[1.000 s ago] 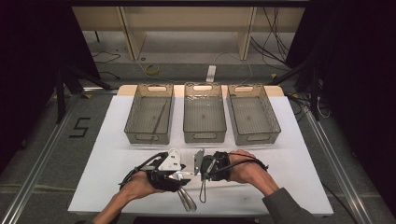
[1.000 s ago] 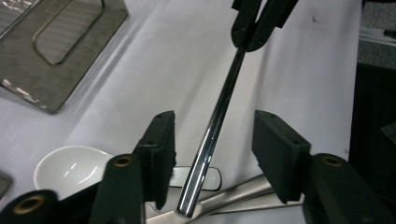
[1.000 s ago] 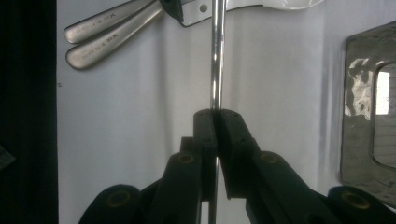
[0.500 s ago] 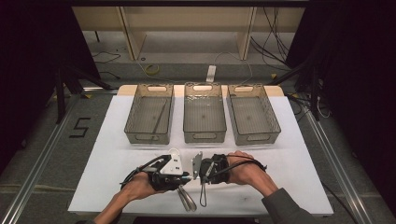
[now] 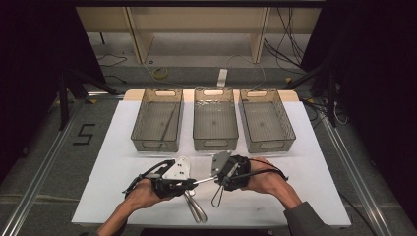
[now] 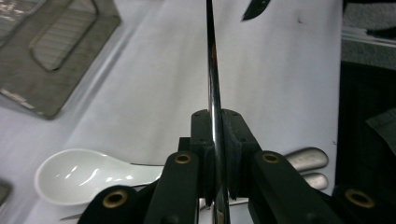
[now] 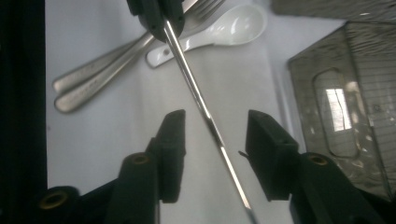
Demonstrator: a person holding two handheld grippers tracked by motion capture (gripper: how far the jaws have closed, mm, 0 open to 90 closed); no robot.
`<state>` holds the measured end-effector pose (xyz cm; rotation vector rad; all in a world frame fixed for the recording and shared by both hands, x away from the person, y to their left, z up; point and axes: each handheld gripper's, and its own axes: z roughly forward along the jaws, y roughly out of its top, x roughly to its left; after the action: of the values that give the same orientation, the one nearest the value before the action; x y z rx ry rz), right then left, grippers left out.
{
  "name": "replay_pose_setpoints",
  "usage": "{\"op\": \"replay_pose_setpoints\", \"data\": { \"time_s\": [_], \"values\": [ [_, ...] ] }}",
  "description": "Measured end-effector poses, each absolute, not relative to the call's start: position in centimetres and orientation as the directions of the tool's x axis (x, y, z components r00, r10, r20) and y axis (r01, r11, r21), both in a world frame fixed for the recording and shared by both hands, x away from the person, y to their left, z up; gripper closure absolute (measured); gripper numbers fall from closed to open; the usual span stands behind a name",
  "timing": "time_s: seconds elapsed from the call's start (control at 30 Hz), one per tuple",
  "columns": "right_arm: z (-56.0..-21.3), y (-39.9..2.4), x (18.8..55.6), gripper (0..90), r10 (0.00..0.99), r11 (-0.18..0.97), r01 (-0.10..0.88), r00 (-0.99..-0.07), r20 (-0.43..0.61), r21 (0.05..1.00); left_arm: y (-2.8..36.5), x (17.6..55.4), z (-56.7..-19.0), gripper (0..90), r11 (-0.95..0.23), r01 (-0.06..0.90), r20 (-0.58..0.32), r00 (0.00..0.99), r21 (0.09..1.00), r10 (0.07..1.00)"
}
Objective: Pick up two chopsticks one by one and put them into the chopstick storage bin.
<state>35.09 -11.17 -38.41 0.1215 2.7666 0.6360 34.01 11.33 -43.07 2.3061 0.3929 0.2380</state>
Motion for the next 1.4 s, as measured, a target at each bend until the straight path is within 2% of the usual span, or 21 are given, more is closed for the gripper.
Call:
{"op": "replay_pose_setpoints", "data": {
  "time_s": [0.07,0.33,0.53,0.97,1.1,1.4],
  "values": [
    [-38.2,-11.9,35.0,49.8,0.22,0.866,0.06,-0.937,-0.27,0.496,11.7,34.2,-43.0,83.3,-0.637,0.23,0.049,0.92,0.736,0.389],
    [-39.2,-15.2,34.6,40.4,0.481,0.703,0.186,-0.835,-0.267,0.687,13.1,35.0,-42.5,83.3,-0.54,0.318,0.019,0.85,0.779,0.527],
    [-40.6,-17.4,34.1,35.6,0.604,0.579,0.276,-0.777,-0.176,0.767,14.0,35.5,-42.3,83.3,-0.495,0.354,0.006,0.809,0.793,0.588],
    [-42.3,-19.9,33.2,30.4,0.694,0.445,0.372,-0.718,-0.051,0.815,16.3,36.2,-41.8,83.3,-0.379,0.401,-0.02,0.709,0.834,0.705],
    [-42.3,-20.6,33.0,30.3,0.718,0.394,0.376,-0.695,-0.026,0.838,17.0,36.5,-41.7,83.3,-0.324,0.428,-0.066,0.682,0.844,0.728],
    [-42.5,-21.3,32.5,28.4,0.734,0.362,0.386,-0.679,-0.005,0.849,17.8,37.3,-41.2,83.3,-0.305,0.433,-0.036,0.622,0.848,0.782]
  ]
}}
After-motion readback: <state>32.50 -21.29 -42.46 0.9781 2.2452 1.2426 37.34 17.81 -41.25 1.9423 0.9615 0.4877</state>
